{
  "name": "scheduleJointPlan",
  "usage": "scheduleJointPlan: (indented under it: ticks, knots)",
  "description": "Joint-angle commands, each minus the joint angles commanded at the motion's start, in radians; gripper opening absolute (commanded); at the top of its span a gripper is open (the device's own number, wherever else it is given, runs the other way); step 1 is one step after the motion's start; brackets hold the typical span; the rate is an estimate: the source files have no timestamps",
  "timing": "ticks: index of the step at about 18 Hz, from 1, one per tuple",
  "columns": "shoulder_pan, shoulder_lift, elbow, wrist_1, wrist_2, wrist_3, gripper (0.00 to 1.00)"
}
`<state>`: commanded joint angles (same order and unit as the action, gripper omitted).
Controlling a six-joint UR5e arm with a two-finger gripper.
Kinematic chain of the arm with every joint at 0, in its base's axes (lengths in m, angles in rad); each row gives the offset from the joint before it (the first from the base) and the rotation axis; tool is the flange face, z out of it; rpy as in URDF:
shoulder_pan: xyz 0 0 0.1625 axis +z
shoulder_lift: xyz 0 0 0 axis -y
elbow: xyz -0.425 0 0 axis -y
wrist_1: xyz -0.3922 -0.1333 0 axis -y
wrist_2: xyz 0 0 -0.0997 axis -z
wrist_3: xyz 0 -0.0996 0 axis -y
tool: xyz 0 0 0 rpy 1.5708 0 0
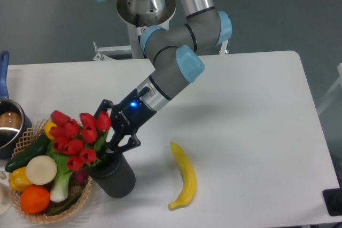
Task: Pick up the flowers from the vase
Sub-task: 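Lower the gripper around the tulip stems and close it, then lift the tulip bunch up out of the black vase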
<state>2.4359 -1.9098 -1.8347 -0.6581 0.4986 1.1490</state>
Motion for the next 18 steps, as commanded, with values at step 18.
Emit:
scheduleJointPlan:
  ticks: [18]
  knots:
    - [0.072, 0.057, 0.098, -0.002, -0.184, -0.187, 0.0]
